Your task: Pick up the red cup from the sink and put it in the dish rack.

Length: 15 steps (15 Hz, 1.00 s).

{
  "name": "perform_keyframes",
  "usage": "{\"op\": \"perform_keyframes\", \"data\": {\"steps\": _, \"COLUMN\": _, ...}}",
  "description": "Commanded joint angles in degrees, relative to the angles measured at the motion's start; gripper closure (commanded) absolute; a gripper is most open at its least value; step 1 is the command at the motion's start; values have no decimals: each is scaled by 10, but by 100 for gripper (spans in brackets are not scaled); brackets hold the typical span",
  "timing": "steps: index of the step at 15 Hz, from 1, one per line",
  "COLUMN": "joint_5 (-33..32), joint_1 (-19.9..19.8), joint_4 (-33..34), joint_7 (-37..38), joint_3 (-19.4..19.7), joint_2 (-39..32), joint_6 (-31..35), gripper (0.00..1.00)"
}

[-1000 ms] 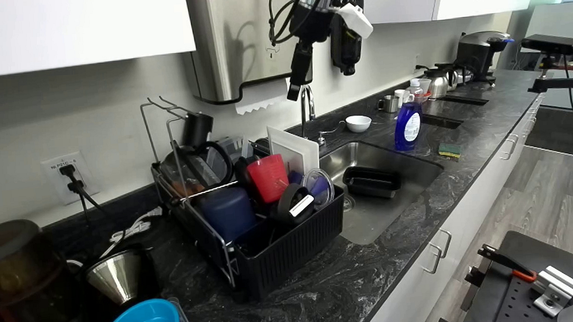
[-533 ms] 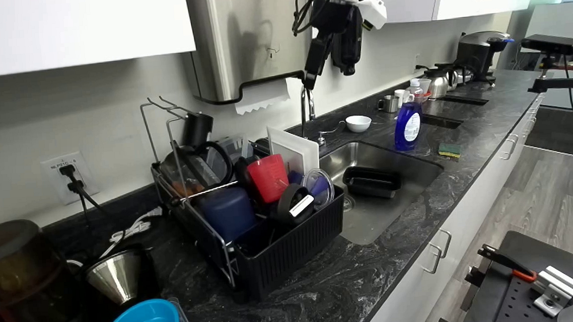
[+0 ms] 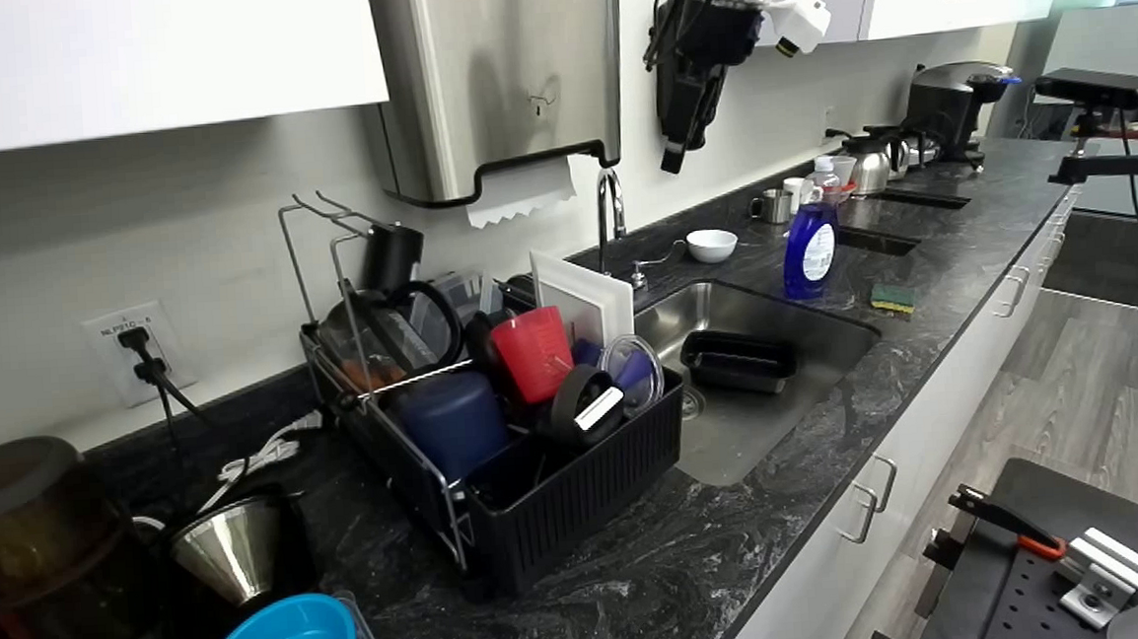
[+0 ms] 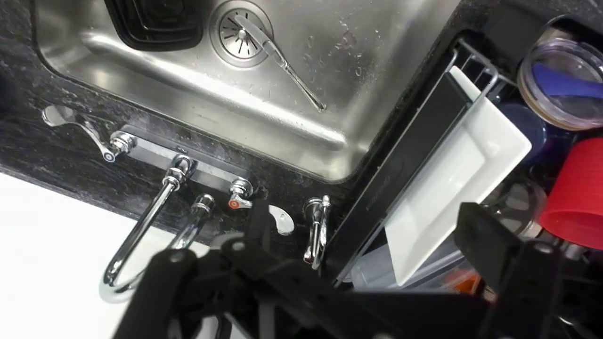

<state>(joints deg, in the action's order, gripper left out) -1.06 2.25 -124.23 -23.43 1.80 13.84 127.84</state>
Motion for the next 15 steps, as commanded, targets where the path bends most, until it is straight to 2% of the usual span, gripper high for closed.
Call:
{"op": "perform_keyframes", "data": {"steps": 1, "joint_5": -17, "joint_1": -13, "joint_4": -33, "joint_7": 12, "joint_3": 11, "joint_2": 29, "joint_6": -1, "gripper": 0}}
{"op": "perform_keyframes", "data": {"steps": 7, "joint_5": -26, "joint_1": -33, "joint_4": -70, "joint_7": 9, "joint_3": 41, "joint_2": 52, "joint_6": 7, "gripper": 0}}
{"op": "perform_keyframes", "data": {"steps": 15, "joint_5": -24, "joint_1": -49, "joint_4": -116, "joint_7": 5, "joint_3": 66, "joint_2": 45, "joint_6": 22, "gripper": 0}}
